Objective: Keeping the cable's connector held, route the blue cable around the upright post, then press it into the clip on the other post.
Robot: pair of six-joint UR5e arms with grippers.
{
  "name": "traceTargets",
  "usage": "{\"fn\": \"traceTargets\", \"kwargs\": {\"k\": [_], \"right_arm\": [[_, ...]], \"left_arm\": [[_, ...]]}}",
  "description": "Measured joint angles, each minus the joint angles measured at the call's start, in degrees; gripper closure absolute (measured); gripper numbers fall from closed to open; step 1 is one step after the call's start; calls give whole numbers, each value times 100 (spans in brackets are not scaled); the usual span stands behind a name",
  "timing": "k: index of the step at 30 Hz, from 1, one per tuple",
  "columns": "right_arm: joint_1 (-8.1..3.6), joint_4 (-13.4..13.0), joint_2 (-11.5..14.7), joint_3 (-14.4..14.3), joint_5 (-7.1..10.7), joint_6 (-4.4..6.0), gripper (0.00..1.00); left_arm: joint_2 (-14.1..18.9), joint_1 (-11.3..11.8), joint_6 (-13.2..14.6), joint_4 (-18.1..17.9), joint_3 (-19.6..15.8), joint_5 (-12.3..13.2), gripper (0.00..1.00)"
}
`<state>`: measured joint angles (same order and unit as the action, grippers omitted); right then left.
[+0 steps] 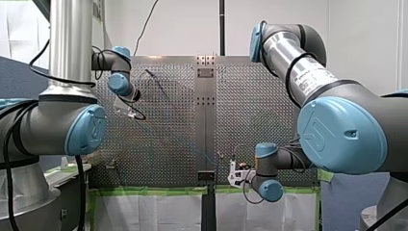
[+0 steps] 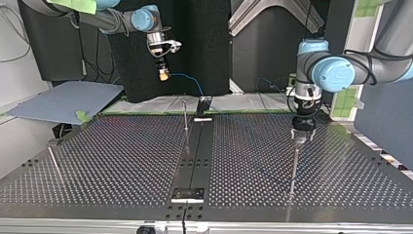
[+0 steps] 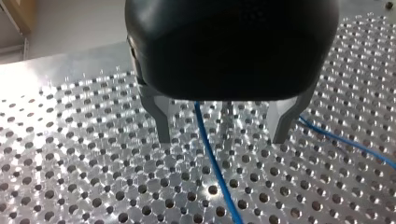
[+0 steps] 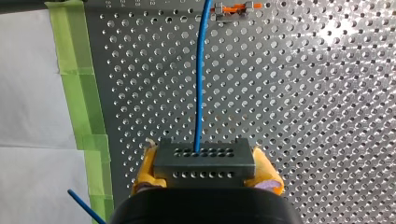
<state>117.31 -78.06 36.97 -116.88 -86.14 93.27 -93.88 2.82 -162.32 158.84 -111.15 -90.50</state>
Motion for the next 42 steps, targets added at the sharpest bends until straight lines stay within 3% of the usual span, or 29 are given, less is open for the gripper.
{"fn": "traceTargets", "kwargs": {"k": [16,28,35,42], "right_arm": [[-4,-8,0,-1,0,6,100],[-19,-13,0,-1,0,9,100],[-20,-6,0,7,0,15,100],[-26,14,0,42,23,32,100]], "left_arm": [[729,-63,166,83,-355,113,1],[1398,-84,373,420,-437,79,1],[1842,-5,701,447,-413,66,1],[2249,67,1093,704,-77,6,1]]}}
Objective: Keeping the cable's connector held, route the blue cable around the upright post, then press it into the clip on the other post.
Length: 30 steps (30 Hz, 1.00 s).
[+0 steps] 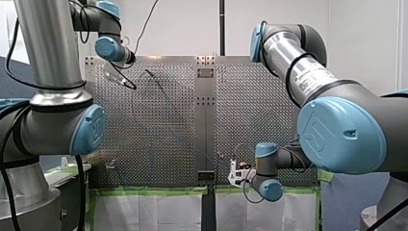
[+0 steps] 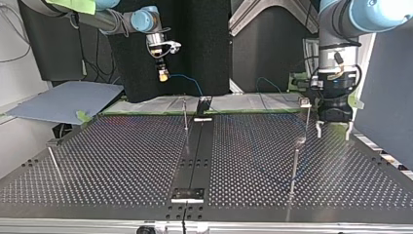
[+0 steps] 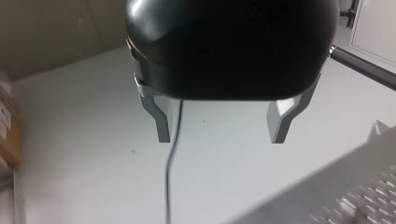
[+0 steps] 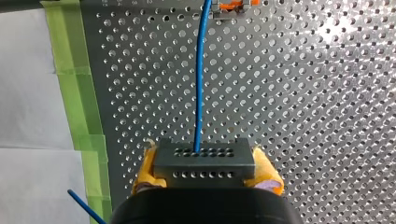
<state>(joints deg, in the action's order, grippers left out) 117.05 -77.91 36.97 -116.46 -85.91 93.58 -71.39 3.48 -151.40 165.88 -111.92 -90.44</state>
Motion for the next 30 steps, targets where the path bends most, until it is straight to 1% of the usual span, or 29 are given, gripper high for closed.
{"fn": "traceTargets", "kwargs": {"k": [3,6,10,16,20,25,28,30], "right_arm": [[-1,31,0,16,4,2,100],[-1,49,0,19,19,4,100],[-1,74,0,21,29,-2,100],[0,118,0,25,32,-8,100],[0,137,0,25,32,-19,100],[0,131,0,27,30,-22,100],[0,124,0,28,30,-22,100],[0,121,0,28,30,-23,100]], "left_arm": [[129,15,180,173,178,-55,1],[80,-9,353,345,351,-106,1],[-75,-83,549,540,547,-247,1],[-399,-230,903,894,901,-588,1],[-484,-356,1144,1131,1142,-806,1],[-589,-526,1424,1416,1421,-827,1],[-727,-692,1608,1600,1606,-913,1],[-837,-816,1738,1726,1735,-1016,1]]}}
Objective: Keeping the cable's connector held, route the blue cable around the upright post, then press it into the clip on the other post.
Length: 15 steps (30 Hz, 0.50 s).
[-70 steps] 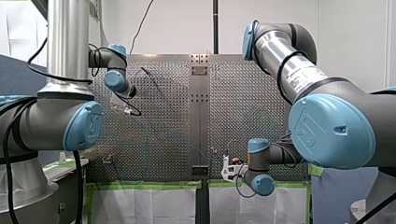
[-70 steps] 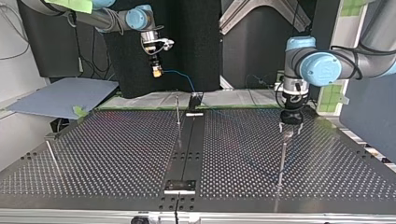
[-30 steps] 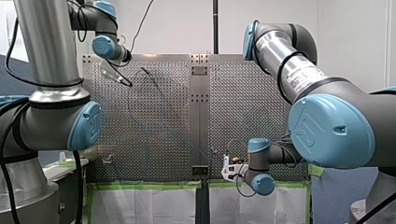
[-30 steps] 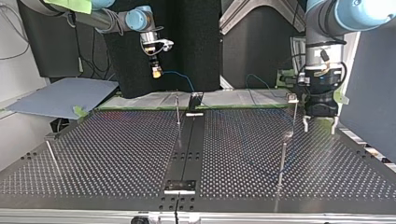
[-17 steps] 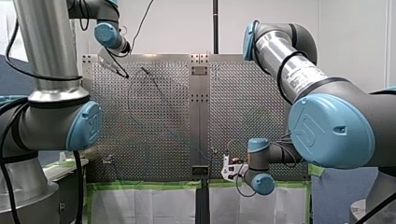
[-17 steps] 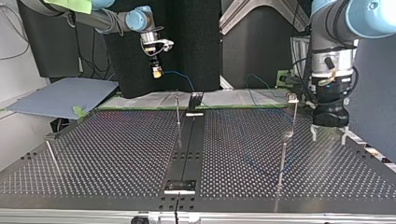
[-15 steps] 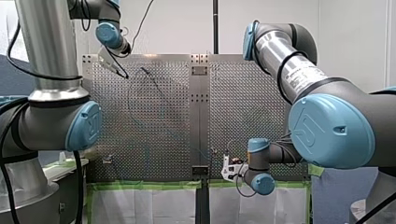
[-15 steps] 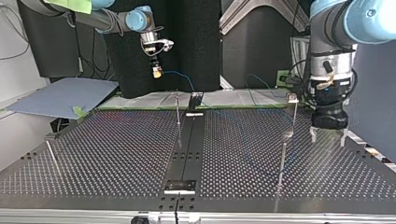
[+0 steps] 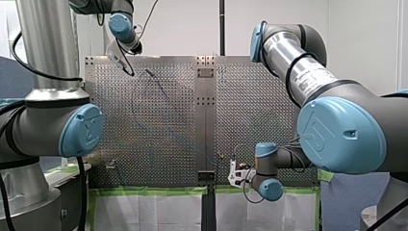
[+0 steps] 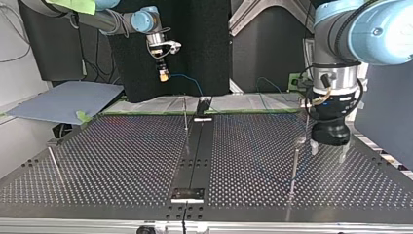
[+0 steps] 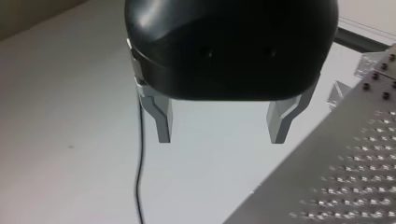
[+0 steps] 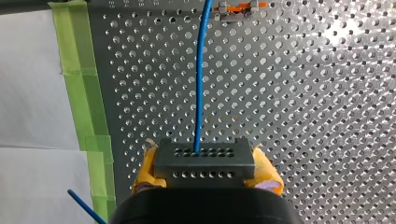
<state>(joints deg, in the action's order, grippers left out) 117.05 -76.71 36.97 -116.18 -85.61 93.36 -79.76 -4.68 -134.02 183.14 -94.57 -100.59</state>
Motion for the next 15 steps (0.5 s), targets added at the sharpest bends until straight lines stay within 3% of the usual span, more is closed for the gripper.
{"fn": "traceTargets", "kwargs": {"k": [6,15], "right_arm": [[1,0,0,1,6,0,100],[3,12,-1,0,30,-1,100]], "left_arm": [[-127,-280,374,375,200,-175,1],[-225,-318,909,910,220,-287,1]]}}
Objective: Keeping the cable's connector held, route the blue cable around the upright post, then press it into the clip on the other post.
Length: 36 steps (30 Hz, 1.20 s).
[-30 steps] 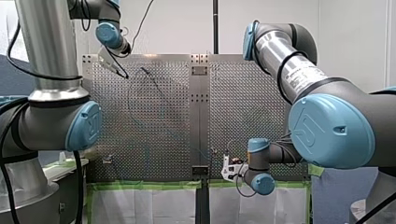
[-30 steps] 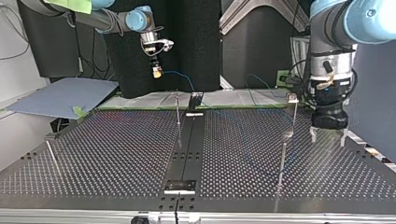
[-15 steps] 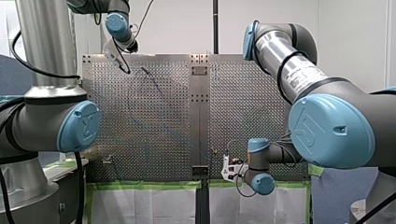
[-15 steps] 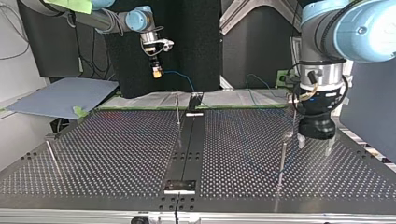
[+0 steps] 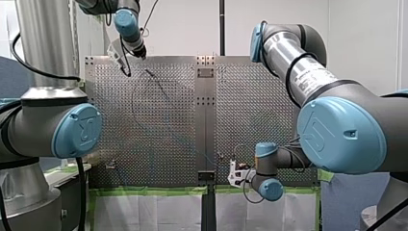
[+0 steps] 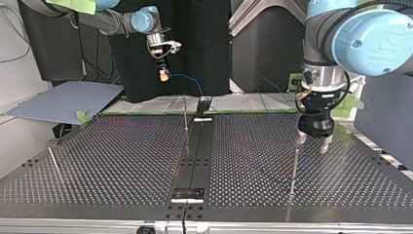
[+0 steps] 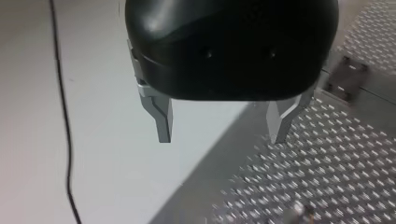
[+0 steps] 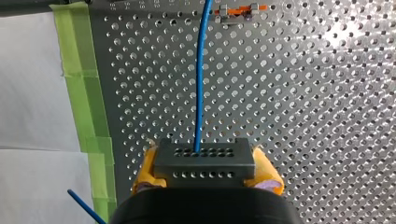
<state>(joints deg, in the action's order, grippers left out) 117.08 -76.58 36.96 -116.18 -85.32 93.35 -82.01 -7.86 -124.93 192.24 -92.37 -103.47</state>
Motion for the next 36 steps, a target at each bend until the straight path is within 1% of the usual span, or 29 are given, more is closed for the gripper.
{"fn": "traceTargets", "kwargs": {"k": [3,8,21,27,36], "right_arm": [[0,5,0,1,5,0,100],[-1,8,0,0,12,0,100],[-2,-1,1,1,14,2,100],[-4,-6,1,2,14,7,100],[-4,-9,1,1,14,12,100]], "left_arm": [[-92,21,182,145,1,-34,1],[-199,33,501,206,1,-45,1],[-313,80,1246,81,8,21,1],[-317,117,1596,78,83,23,1],[-318,143,2137,92,97,-21,1]]}}
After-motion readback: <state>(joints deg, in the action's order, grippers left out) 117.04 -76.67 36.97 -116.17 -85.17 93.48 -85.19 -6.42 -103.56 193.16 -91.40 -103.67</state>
